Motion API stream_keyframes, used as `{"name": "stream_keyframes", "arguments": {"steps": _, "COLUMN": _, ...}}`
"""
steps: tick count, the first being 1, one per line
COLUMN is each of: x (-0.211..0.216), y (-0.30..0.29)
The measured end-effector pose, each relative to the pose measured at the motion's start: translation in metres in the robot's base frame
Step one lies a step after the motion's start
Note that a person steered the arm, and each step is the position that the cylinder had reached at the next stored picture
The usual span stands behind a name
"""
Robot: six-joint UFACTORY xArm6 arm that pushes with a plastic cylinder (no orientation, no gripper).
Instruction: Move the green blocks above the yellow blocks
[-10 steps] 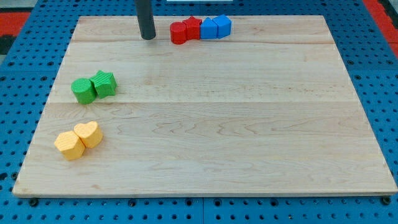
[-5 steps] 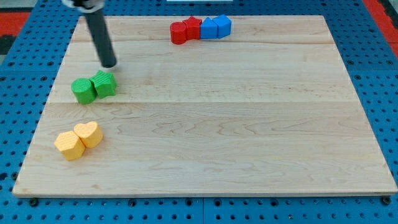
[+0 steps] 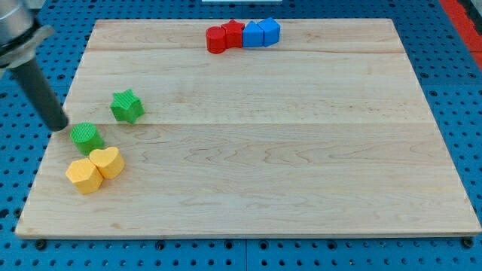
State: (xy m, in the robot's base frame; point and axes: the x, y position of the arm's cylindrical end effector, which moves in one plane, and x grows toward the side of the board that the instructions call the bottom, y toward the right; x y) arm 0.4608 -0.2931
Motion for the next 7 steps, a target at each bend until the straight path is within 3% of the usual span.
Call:
{"name": "stream_keyframes", "arguments": {"steps": 1, "x": 0.035, "y": 0.001}}
{"name": "stream_keyframes", "arguments": {"steps": 3, "x": 0.035, "y": 0.03}}
{"name": "stream_keyframes", "arguments": {"steps": 4, "x": 0.028, "y": 0.017}}
{"name": "stream_keyframes", "arguments": {"steps": 6, "x": 0.019, "y": 0.056}}
{"name": "stream_keyframes", "arguments": {"steps": 7, "x": -0.004, "y": 0.048}}
